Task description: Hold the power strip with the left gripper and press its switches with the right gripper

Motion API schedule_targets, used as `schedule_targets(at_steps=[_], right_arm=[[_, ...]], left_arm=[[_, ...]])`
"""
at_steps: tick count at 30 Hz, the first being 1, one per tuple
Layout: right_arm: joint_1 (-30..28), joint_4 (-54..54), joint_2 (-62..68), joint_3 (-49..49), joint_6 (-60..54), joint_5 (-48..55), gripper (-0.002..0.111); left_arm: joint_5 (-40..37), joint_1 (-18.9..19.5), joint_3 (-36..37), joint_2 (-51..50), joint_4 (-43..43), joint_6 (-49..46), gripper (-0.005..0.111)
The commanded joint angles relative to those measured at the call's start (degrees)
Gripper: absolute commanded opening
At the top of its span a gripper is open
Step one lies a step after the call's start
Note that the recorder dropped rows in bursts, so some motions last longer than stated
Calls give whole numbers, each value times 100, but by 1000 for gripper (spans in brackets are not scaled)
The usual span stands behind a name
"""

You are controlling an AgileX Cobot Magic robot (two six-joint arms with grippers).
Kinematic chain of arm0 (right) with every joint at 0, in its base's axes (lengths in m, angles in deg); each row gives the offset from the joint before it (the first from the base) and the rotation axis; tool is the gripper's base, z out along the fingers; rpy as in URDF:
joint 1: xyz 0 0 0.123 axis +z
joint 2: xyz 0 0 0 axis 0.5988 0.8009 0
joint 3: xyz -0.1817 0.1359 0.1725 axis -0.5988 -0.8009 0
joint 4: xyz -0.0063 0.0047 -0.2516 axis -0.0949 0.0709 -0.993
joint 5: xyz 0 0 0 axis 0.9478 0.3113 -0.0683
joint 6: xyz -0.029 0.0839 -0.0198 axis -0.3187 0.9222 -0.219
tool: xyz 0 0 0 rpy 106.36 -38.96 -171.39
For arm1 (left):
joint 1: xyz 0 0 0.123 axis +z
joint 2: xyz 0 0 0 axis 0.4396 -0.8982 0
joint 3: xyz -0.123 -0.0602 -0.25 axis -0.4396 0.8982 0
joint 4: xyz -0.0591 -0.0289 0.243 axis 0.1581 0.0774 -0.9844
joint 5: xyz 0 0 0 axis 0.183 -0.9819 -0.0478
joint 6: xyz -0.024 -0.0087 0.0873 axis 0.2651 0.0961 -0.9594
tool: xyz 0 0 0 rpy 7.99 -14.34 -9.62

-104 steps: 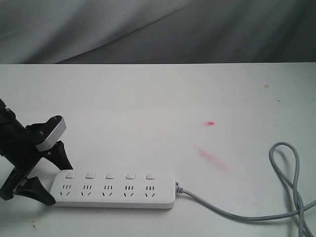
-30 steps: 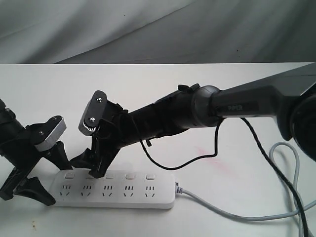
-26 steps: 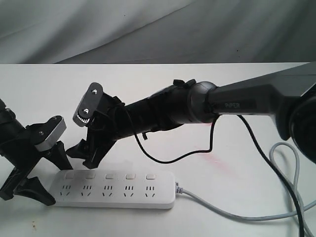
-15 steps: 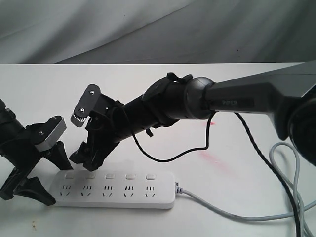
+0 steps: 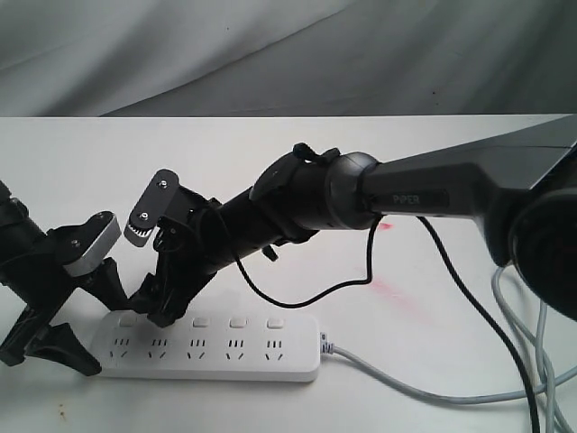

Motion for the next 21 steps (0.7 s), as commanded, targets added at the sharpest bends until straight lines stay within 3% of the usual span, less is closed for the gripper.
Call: schedule_targets(at_steps=[1,7,21], right_arm=[[55,-18,-30,169,-30,81,75],[110,-1082,-30,571,823,185,75],[385,-1081,270,571,847,-234,75]], left_arm=[[-14,-16,19,-6,-39,-33,42],[-14,-16,19,-6,-39,-33,42],[-14,-16,19,-6,-39,-33,42]])
